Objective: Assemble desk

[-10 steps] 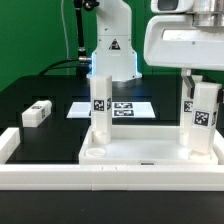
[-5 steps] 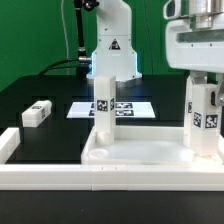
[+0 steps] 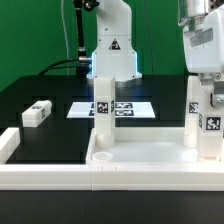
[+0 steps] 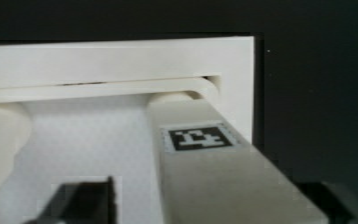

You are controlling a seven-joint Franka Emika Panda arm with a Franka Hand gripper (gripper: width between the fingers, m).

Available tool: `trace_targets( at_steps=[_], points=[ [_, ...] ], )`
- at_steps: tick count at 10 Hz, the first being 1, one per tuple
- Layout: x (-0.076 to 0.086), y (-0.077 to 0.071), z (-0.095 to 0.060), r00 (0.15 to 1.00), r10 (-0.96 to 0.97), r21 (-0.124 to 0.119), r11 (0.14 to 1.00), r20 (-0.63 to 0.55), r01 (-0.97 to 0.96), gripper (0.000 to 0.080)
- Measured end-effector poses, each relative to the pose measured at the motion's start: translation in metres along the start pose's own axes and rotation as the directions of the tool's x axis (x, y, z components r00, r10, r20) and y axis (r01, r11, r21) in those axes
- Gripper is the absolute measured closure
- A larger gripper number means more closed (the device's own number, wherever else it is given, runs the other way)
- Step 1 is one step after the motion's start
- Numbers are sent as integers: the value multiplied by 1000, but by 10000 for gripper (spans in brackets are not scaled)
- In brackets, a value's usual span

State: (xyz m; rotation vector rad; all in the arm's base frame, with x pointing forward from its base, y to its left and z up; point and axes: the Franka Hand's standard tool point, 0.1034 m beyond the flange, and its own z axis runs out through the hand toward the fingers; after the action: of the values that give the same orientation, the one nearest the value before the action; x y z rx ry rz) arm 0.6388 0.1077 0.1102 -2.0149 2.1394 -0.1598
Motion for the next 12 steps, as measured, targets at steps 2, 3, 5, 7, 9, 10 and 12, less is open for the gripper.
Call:
trace_targets(
  at_steps=[2,3,5,7,9,10,12],
  points=[
    [-1,1,-2,954,-298,-36,954,1,298,162],
    [-1,-3,-3,877,-481,-34,876,15,481,162],
    [2,-2,-2,778,-628,-36,777,27,629,152],
    [3,-2,-2,685,-728,-35,684,26,729,150],
    [5,-8,-3,379,-924,-53,376,53,925,150],
    [3,-16,-3,189,-977,-30,187,99,982,150],
    [-13,-14,-4,138,-985,-21,136,101,990,150]
  ],
)
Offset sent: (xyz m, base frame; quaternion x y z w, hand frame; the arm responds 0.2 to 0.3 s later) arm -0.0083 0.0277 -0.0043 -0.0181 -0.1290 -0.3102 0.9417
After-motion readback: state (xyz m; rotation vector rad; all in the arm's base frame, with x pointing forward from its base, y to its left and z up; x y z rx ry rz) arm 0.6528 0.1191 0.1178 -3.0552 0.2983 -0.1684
